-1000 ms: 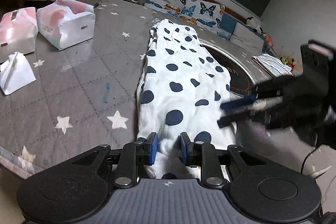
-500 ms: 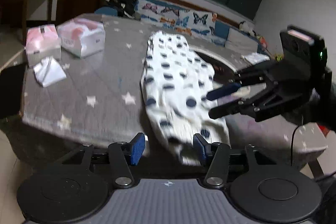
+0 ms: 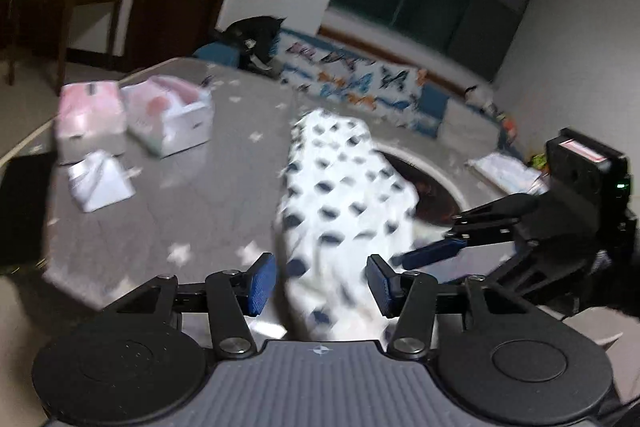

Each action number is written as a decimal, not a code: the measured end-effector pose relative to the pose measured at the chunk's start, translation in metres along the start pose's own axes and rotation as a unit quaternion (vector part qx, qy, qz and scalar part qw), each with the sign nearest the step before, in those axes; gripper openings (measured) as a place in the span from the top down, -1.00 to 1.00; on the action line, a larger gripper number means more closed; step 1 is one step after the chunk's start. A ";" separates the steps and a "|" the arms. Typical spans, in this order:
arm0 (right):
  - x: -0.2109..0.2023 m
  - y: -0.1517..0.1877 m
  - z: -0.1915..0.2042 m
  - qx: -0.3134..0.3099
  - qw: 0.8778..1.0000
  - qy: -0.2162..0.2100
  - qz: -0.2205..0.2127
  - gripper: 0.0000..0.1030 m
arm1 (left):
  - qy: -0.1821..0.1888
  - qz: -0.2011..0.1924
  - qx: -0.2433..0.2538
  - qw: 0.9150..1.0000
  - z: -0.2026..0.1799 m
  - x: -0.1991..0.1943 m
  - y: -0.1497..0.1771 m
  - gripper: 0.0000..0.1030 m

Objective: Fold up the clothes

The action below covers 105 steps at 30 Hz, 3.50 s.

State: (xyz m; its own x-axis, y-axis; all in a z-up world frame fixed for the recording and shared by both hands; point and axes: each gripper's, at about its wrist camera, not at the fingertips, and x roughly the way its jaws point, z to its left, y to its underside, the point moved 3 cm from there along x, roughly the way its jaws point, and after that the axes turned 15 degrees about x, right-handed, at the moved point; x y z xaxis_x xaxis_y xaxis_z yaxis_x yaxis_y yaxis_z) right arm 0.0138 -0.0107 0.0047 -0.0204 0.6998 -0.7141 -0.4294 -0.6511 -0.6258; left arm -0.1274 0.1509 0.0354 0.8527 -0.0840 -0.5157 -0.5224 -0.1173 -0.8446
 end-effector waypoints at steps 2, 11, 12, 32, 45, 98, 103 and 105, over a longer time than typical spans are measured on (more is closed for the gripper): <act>-0.004 -0.012 -0.018 0.018 1.000 0.014 -0.014 0.10 | 0.019 0.003 -0.003 1.000 -0.002 0.017 -0.006 -0.03; -0.002 -0.069 -0.142 0.114 0.982 0.127 -0.077 0.10 | 0.060 0.046 -0.013 0.997 -0.002 0.077 -0.016 0.00; 0.000 -0.076 -0.161 0.130 0.978 0.139 -0.085 0.10 | 0.062 0.049 -0.013 0.997 -0.001 0.080 -0.016 0.00; 0.060 -0.139 -0.338 0.249 0.938 0.202 -0.133 -0.04 | 0.065 0.098 -0.028 0.993 0.012 0.105 -0.020 -0.03; 0.049 -0.143 -0.322 0.251 0.939 0.172 -0.158 0.75 | 0.046 0.094 -0.039 0.994 0.014 0.100 -0.021 -0.04; -0.032 0.015 0.036 -0.075 0.991 -0.093 -0.060 0.71 | -0.041 0.067 -0.098 0.992 0.035 0.035 0.039 -0.09; -0.004 0.048 0.038 -0.087 0.992 -0.085 0.016 0.64 | -0.057 0.052 -0.101 0.992 0.043 0.020 0.035 -0.09; -0.009 0.048 0.035 -0.077 0.992 -0.094 0.019 0.50 | -0.062 0.040 -0.098 0.992 0.042 0.011 0.031 -0.09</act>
State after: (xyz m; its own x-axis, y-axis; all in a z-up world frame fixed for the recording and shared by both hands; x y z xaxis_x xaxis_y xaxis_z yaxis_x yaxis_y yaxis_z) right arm -0.0377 -0.0380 -0.0076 -0.2071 0.7074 -0.6758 -0.2826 -0.7046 -0.6509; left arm -0.1341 0.1881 -0.0024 0.7972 0.0202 -0.6033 -0.5695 -0.3065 -0.7627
